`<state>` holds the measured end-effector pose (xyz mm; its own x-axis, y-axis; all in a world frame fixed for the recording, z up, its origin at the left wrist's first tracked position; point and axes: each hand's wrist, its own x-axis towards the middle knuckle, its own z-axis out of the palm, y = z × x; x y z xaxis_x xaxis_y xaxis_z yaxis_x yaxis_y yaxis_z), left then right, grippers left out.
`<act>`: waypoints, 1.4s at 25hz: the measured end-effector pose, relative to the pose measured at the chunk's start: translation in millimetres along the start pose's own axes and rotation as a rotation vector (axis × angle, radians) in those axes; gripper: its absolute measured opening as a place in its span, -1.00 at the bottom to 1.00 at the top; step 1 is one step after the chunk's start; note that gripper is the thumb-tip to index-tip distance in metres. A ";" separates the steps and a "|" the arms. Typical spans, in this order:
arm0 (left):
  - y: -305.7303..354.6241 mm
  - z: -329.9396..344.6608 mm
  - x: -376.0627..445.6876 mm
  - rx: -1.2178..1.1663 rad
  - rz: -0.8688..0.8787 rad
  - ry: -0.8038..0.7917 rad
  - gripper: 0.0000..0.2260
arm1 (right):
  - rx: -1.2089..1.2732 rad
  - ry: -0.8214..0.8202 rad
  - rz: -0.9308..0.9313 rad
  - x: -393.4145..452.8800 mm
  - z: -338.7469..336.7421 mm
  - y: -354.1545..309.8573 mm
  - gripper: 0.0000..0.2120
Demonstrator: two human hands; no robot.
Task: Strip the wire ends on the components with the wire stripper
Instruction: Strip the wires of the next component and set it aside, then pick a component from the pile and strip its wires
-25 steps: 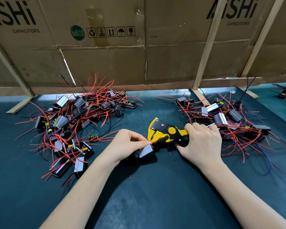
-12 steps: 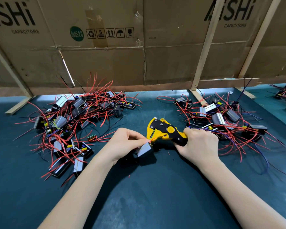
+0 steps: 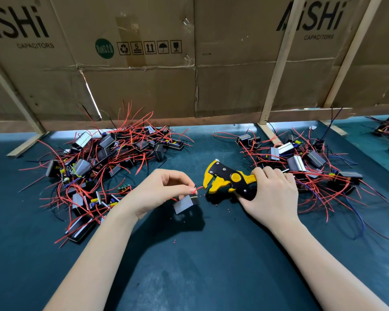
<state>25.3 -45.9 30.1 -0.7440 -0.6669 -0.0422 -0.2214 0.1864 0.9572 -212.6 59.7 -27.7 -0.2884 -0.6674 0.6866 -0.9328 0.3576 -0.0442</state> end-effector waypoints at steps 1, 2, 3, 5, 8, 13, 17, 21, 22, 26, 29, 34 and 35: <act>0.7 -0.7 0.6 -0.023 0.018 0.031 -0.86 | 0.003 -0.011 0.001 -0.1 0.4 -0.4 -0.51; 1.9 -0.7 1.6 -0.052 0.036 0.074 -0.86 | 0.007 -0.023 0.000 -0.3 0.9 -0.9 -0.51; 4.7 0.2 4.1 -0.085 0.057 0.123 -0.86 | 0.013 -0.033 -0.003 -0.5 1.5 -1.1 -0.50; 18.9 5.7 16.0 -0.149 0.124 0.206 -0.86 | 0.024 -0.046 -0.004 0.1 2.2 -1.7 -0.49; 57.3 28.3 51.1 -0.153 0.261 0.247 -0.91 | 0.040 -0.098 0.002 2.0 2.2 -4.4 -0.48; 104.3 78.9 101.7 -0.073 0.310 0.265 -0.70 | 0.081 -0.130 0.041 0.8 -1.7 -0.9 -0.48; 77.2 48.6 74.9 0.187 0.404 0.315 -0.66 | 0.176 -0.130 0.116 3.7 -8.2 2.6 -0.52; 37.4 -20.2 35.0 0.267 0.370 0.664 -0.74 | 0.670 -0.201 0.359 9.7 -15.4 -5.0 -0.55; 29.7 -35.9 27.5 0.278 0.352 0.768 -0.75 | 0.803 -0.224 0.411 10.6 -14.8 -6.1 -0.57; 1.4 -71.9 3.0 0.367 0.303 1.079 -0.77 | 0.961 -0.189 0.424 10.3 -14.2 -4.4 -0.62; -15.1 -81.7 -6.2 0.468 0.222 1.106 -0.79 | 1.079 -0.136 0.507 10.1 -14.3 -0.7 -0.56; -24.7 -79.1 -6.2 0.665 0.041 0.907 -0.85 | 1.397 -0.221 0.690 13.5 -13.1 4.2 -0.61; -24.8 -74.7 -5.7 0.708 0.035 0.867 -0.87 | 1.398 -0.218 0.671 13.5 -14.1 4.0 -0.65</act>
<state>82.1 -100.6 28.0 -0.1269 -0.8789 0.4598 -0.7233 0.3992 0.5635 -217.1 61.4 -8.3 -0.6270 -0.7629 0.1575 -0.0439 -0.1673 -0.9849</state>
